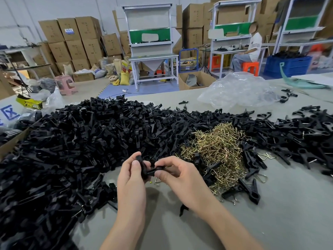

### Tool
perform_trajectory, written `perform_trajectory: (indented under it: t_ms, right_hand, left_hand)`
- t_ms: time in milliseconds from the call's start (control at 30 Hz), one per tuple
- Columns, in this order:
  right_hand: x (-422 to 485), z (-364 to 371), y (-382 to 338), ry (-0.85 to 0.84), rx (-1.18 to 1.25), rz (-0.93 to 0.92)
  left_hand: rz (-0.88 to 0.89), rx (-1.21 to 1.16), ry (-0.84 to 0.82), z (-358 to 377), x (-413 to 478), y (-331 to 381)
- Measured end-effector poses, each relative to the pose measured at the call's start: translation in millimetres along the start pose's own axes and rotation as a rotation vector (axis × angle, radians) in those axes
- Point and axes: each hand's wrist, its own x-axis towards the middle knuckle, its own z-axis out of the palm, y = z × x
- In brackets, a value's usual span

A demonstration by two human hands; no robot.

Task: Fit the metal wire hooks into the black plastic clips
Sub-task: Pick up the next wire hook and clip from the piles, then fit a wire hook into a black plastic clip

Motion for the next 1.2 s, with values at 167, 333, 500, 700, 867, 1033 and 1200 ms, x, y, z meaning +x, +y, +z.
perform_trajectory:
  t_ms: [167, 333, 500, 700, 867, 1033, 1200]
  right_hand:
    - [2.2, -3.0, -3.9, 0.042, 0.129, 0.001]
    - [3.7, -5.4, -5.3, 0.099, 0.203, 0.023]
    - [7.3, -9.0, -6.5, 0.127, 0.317, 0.061]
    - [9.2, -13.4, -8.1, 0.132, 0.47, 0.068]
    - [10.4, -13.3, -8.4, 0.127, 0.527, 0.09]
    - [10.9, -10.5, -3.8, 0.09, 0.526, 0.088]
    - [10.3, -10.9, -4.6, 0.081, 0.512, 0.113]
  left_hand:
    - [-0.007, -0.07, 0.028, -6.0, 4.0, 7.8]
    - [-0.027, -0.176, -0.052, -2.3, 0.1, 10.8]
    - [-0.189, -0.362, -0.14, 0.2, -0.1, 17.8]
    - [-0.243, -0.427, -0.134, 0.6, 1.5, 20.5]
    - [-0.239, -0.443, -0.166, 0.4, 0.9, 21.2]
    - [-0.268, -0.425, -0.234, 2.3, -1.6, 20.3]
    - [-0.165, -0.187, -0.271, -0.7, -1.7, 14.3]
